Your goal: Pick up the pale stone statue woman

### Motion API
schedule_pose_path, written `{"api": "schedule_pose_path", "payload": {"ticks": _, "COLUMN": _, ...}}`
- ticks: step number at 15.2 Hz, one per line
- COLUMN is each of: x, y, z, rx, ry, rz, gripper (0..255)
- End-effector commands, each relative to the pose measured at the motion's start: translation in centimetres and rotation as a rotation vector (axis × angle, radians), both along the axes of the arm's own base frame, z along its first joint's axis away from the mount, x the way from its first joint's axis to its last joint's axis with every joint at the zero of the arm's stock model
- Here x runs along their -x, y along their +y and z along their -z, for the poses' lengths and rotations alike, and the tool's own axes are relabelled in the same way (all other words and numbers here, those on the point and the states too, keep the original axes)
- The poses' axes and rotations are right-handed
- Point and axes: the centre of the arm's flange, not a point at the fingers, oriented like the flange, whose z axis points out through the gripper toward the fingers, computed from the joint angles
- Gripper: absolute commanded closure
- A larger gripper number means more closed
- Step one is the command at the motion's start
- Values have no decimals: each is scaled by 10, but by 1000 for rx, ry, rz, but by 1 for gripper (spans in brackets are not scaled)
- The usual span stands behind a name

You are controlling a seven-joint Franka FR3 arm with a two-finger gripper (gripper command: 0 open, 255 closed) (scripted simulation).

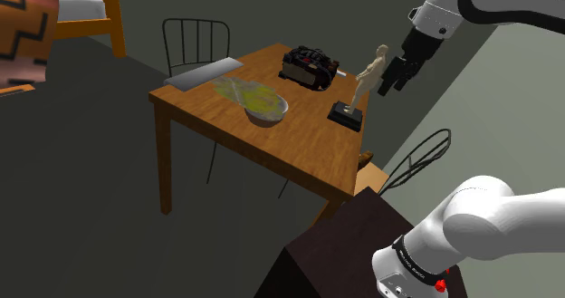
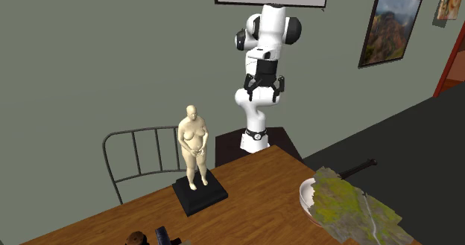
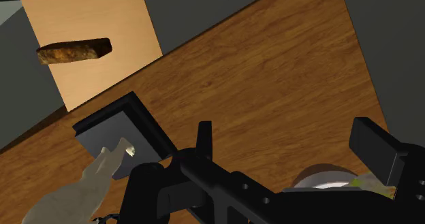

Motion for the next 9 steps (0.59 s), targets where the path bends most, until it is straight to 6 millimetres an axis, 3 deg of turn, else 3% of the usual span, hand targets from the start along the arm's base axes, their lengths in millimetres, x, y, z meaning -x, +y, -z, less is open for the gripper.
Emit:
{"api": "schedule_pose_path", "payload": {"ticks": 1, "x": 0, "y": 0, "z": 0, "rx": 0, "ry": 0, "rz": 0, "gripper": 0}}
{"api": "schedule_pose_path", "payload": {"ticks": 9, "x": -62, "y": -84, "z": -30, "rx": -27, "ry": -4, "rz": 27, "gripper": 0}}
